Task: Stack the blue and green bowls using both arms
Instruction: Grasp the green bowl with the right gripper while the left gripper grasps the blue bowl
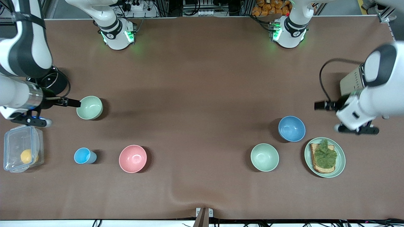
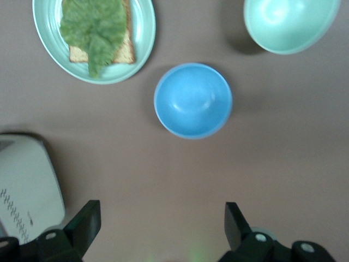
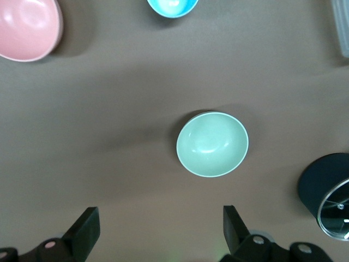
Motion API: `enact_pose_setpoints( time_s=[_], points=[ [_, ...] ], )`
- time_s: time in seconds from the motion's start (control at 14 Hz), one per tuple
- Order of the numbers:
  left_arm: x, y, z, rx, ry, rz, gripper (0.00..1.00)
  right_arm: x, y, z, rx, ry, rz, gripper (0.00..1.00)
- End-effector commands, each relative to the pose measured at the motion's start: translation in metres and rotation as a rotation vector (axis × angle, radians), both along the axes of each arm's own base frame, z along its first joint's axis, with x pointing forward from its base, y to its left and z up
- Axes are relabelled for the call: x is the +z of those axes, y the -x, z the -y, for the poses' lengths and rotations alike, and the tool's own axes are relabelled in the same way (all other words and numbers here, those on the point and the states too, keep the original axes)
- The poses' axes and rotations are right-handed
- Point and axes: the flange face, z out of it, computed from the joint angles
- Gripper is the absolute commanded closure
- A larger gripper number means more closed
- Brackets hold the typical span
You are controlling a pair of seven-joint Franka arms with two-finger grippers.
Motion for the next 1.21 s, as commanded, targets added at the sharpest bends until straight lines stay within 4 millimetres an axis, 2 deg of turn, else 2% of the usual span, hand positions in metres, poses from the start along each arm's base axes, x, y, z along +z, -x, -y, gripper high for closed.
enact_pose_setpoints(
  time_s=[0.0, 0.14, 0.29, 0.43, 0.57, 0.79, 0.93, 1.14],
  points=[
    [-0.042, -0.019, -0.014, 0.000, -0.041, 0.000, 0.00, -0.025, 0.030, 0.010, 0.043, 0.013, 0.044, 0.00],
    [-0.078, -0.029, -0.019, 0.005, -0.036, -0.005, 0.00, -0.050, 0.043, 0.032, 0.068, 0.000, 0.070, 0.00],
    [-0.119, -0.037, -0.018, 0.015, -0.033, -0.006, 0.00, -0.075, 0.054, 0.061, 0.083, -0.013, 0.087, 0.00],
    [-0.147, -0.038, -0.014, 0.015, -0.030, -0.014, 0.00, -0.101, 0.065, 0.085, 0.085, -0.016, 0.106, 0.00],
    [-0.171, -0.034, -0.013, 0.012, -0.029, -0.019, 0.00, -0.130, 0.079, 0.089, 0.082, -0.010, 0.143, 0.00],
    [-0.200, -0.021, -0.012, 0.006, -0.024, -0.019, 0.00, -0.155, 0.088, 0.089, 0.082, -0.003, 0.165, 0.03],
    [-0.210, -0.018, -0.012, 0.005, -0.023, -0.020, 0.00, -0.165, 0.089, 0.099, 0.107, -0.010, 0.158, 0.05],
    [-0.225, -0.011, -0.011, 0.003, -0.021, -0.030, 0.00, -0.185, 0.093, 0.124, 0.123, -0.013, 0.173, 0.11]
  ],
)
